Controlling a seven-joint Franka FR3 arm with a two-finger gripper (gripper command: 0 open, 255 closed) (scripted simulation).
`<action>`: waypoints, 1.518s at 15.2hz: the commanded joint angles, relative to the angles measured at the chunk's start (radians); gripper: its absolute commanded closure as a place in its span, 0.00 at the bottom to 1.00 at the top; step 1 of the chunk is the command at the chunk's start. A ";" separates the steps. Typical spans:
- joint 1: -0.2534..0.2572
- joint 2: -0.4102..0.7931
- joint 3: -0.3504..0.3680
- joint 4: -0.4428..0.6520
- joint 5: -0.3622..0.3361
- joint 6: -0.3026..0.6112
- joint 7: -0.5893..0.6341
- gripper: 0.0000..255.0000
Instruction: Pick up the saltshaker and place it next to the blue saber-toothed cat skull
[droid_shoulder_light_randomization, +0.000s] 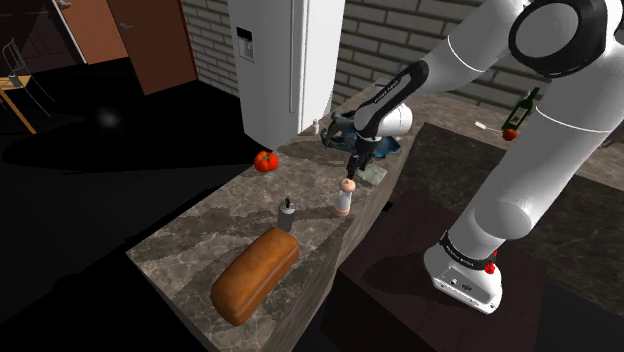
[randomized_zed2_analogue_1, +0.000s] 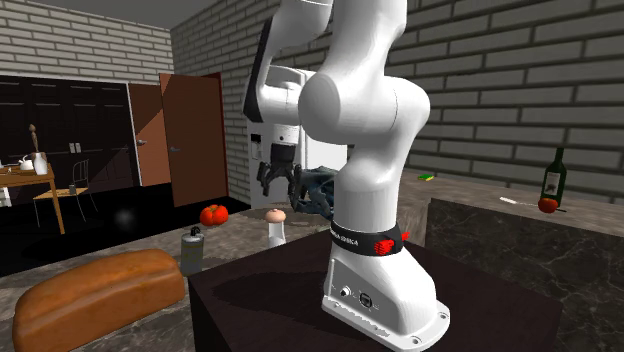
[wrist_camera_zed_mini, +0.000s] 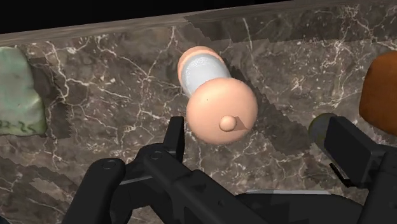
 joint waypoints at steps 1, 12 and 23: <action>-0.005 0.103 0.010 0.040 0.083 0.051 -0.075 0.00; -0.043 0.271 0.085 0.086 0.231 0.160 -0.192 0.00; -0.043 0.271 0.085 0.086 0.231 0.160 -0.192 1.00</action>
